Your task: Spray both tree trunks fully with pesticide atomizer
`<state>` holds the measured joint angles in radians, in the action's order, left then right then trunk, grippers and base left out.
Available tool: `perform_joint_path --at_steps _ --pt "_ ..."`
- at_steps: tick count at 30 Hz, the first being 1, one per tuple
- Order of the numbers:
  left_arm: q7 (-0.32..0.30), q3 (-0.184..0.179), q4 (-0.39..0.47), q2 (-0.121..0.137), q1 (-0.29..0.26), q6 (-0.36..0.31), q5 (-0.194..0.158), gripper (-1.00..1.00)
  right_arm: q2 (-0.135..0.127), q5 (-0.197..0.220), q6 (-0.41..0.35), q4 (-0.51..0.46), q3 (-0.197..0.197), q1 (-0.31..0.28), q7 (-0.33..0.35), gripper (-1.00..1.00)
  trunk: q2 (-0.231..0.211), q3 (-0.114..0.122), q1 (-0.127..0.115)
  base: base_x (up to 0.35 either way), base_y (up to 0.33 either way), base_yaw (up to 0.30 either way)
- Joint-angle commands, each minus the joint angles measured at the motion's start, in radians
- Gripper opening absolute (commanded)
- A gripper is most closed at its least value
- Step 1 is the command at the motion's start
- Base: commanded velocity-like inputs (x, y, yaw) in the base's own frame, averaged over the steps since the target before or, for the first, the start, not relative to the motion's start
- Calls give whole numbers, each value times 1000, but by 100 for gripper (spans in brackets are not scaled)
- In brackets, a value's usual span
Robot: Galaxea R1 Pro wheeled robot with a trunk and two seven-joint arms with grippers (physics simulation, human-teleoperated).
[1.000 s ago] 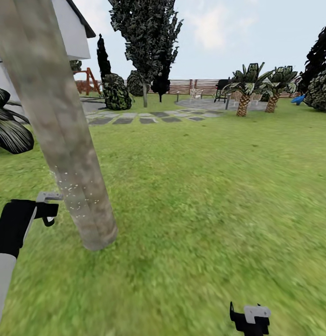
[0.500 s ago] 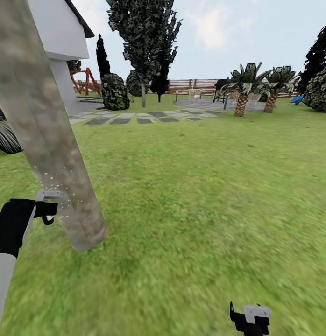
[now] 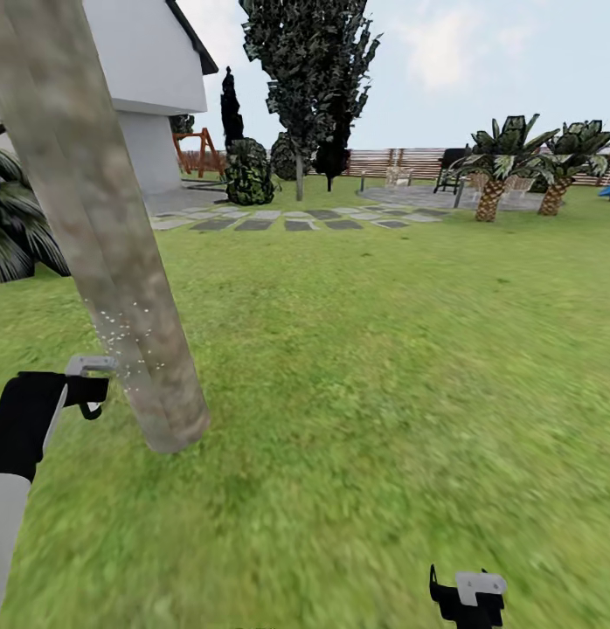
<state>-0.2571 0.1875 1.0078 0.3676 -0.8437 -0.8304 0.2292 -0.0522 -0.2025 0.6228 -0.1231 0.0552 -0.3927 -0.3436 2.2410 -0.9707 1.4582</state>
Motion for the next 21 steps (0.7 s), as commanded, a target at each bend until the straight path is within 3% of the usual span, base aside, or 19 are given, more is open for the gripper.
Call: perform_joint_path --at_steps 1,6,17,21 --pt "0 0 -1 0 0 1 1 -100 0 0 0 0 0 0 0 100 0 0 0 0 -275 278" --pt "1 -4 -7 2 1 15 4 -100 2 0 0 0 0 0 0 100 0 0 0 0 -275 236" --pt "12 0 -3 -13 0 13 4 -100 2 0 0 0 0 0 1 100 0 0 0 12 -275 8" --pt "122 -2 -15 -14 1 13 -1 -100 2 0 0 0 0 0 1 100 0 0 0 134 -272 101"
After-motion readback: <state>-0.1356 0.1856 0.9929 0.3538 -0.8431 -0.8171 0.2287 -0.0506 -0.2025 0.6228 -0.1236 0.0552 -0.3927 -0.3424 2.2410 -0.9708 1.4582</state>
